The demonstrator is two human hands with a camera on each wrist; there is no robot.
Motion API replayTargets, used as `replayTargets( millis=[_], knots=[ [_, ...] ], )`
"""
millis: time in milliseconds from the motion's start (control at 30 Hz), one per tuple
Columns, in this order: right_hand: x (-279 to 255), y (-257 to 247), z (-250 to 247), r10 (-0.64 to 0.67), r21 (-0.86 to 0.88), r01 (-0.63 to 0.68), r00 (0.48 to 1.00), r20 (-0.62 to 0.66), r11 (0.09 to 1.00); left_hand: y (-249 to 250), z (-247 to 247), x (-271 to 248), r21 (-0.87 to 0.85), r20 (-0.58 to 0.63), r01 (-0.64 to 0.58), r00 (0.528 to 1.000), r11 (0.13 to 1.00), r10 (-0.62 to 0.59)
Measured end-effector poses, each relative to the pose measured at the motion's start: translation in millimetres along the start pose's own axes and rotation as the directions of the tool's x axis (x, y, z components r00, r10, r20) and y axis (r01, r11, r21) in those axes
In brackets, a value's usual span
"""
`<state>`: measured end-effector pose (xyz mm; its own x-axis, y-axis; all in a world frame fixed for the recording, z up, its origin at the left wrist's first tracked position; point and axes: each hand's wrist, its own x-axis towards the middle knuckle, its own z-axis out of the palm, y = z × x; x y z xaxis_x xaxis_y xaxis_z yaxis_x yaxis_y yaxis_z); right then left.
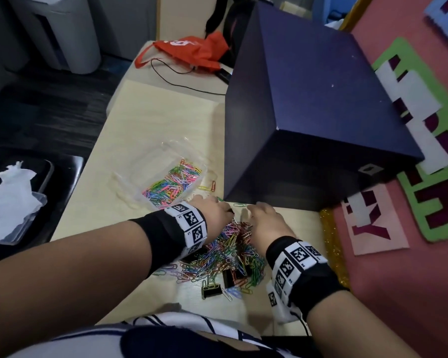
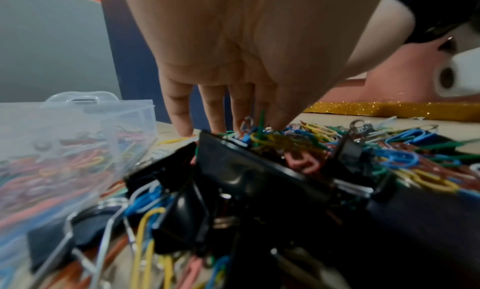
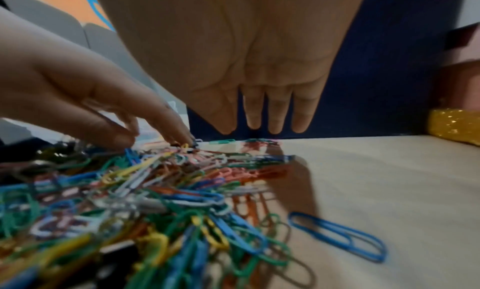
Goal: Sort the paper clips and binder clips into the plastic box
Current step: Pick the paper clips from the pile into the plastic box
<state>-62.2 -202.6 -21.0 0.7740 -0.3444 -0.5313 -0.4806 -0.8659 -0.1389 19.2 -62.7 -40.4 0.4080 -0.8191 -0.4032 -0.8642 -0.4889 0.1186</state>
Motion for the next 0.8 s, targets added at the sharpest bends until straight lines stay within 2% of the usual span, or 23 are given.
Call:
replayTargets(
  millis=[67, 133, 267, 367, 433, 500, 567, 667, 733, 800],
  knots=[
    [0.3, 3.9, 2.2, -0.022, -0.028, 0.023, 0.998, 0.053, 0.999, 2.5, -2.3, -1.8, 0.026, -0.041, 0.02, 0.999, 0.999, -0.019],
    [-1.6, 5.7, 5.4, 0.008, -0.054, -0.005, 0.998, 0.054, 0.999, 3.6, -5.2, -3.9, 0.06, -0.082, 0.031, 0.996, 0.998, -0.026],
    [-3.5, 0.4, 6.5, 0.04, -0.096, -0.04, 0.999, -0.007, 0.995, 0.3, -8.3, -7.9, 0.091, -0.038, 0.014, 0.999, 0.996, -0.011],
    [0.8, -7.4, 5.5, -0.074, -0.03, 0.073, 0.996, -0.053, 0.997, 0.5, -10.7, -10.6, 0.053, -0.031, 0.03, 0.999, 0.998, -0.028],
    [3.9, -10.7, 5.6, -0.171, -0.034, 0.17, 0.985, -0.031, 0.985, 3.3, -11.0, -12.2, 0.009, -0.056, 0.05, 0.997, 0.999, -0.049],
    [7.4, -10.7, 5.6, -0.207, -0.063, 0.207, 0.978, 0.019, 0.976, 4.7, -10.1, -14.4, -0.006, -0.043, 0.064, 0.997, 0.998, -0.064],
    [8.8, -10.6, 4.6, -0.174, -0.118, 0.179, 0.983, 0.055, 0.977, 3.2, -8.9, -17.3, 0.009, -0.011, 0.063, 0.998, 0.998, -0.063],
    [7.8, -16.2, 1.6, -0.112, -0.206, 0.117, 0.993, 0.037, 0.971, -4.3, -10.1, -24.2, 0.008, -0.053, 0.088, 0.995, 0.996, -0.088],
    [7.0, -25.7, 0.6, -0.156, -0.138, 0.152, 0.988, -0.016, 0.979, -12.1, -11.7, -30.3, -0.053, -0.096, 0.132, 0.986, 0.99, -0.137],
    [9.4, -39.5, 2.0, -0.263, -0.038, 0.261, 0.963, -0.059, 0.965, -22.3, -13.4, -37.3, -0.14, -0.117, 0.18, 0.974, 0.974, -0.196]
  ],
)
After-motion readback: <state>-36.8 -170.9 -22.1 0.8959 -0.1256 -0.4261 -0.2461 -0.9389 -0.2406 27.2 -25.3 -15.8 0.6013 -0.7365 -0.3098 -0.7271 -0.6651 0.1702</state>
